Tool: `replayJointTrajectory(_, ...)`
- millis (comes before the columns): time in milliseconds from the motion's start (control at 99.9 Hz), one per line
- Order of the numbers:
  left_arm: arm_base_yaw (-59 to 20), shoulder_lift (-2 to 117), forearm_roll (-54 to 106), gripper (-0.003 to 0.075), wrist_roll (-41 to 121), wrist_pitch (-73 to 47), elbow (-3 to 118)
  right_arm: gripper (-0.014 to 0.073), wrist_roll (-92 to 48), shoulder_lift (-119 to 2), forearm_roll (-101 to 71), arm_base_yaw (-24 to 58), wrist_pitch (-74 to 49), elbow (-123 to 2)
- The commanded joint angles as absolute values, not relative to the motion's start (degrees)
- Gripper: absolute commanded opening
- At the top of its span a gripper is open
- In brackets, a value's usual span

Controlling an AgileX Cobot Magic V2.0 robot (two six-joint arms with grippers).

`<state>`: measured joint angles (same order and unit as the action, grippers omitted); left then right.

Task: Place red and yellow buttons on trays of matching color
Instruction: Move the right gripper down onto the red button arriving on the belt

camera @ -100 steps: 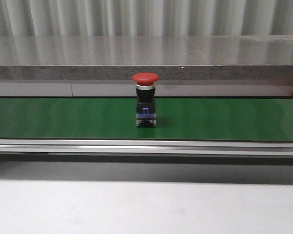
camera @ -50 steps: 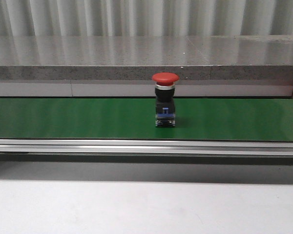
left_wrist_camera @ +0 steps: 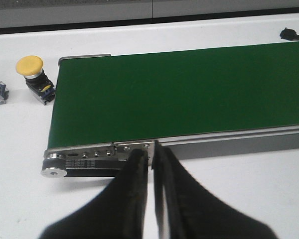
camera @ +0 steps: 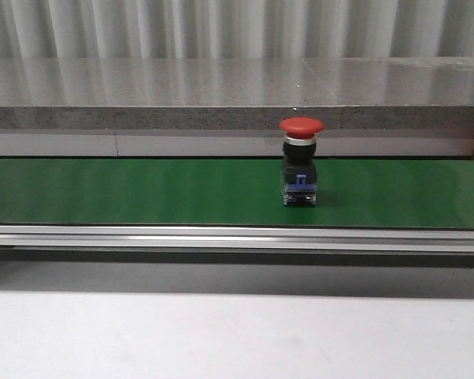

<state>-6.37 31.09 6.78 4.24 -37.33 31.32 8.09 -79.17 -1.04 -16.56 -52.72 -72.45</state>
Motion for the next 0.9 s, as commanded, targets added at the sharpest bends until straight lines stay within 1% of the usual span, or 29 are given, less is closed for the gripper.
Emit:
replayJointTrajectory(0, -6.9, 31.2, 7.6, -0.0006, 4.2, -33.3, 32.9, 0.0573, 7.2, -75.9, -0.6, -13.3, -54.6, -73.7)
replayJointTrajectory(140, -6.9, 31.2, 7.6, -0.0006, 4.2, -33.3, 32.9, 0.0573, 7.1, -75.1, -0.7, -7.4, -57.8, -73.7)
replayJointTrajectory(330, -6.9, 31.2, 7.6, -0.0006, 4.2, -33.3, 32.9, 0.0574, 7.0, -75.5, -0.7, 1.0, -56.5, -73.7)
replayJointTrajectory(460, -6.9, 31.2, 7.6, -0.0006, 4.2, -33.3, 32.9, 0.061, 7.2, -75.6, -1.1, 7.2, -56.5, -73.7)
replayJointTrajectory(570, -6.9, 31.2, 7.6, -0.0006, 4.2, -33.3, 32.9, 0.0612, 8.7, -76.0, -3.2, 11.4, -56.6, -73.7)
replayJointTrajectory(731, -6.9, 31.2, 7.6, -0.0006, 4.2, -33.3, 32.9, 0.0612, 8.7, -78.3, -9.1, 13.4, -56.8, -73.7)
replayJointTrajectory(891, -6.9, 31.2, 7.6, -0.0006, 4.2, -33.3, 32.9, 0.0612, 8.6, -82.0, -10.0, 13.7, -57.5, -73.7)
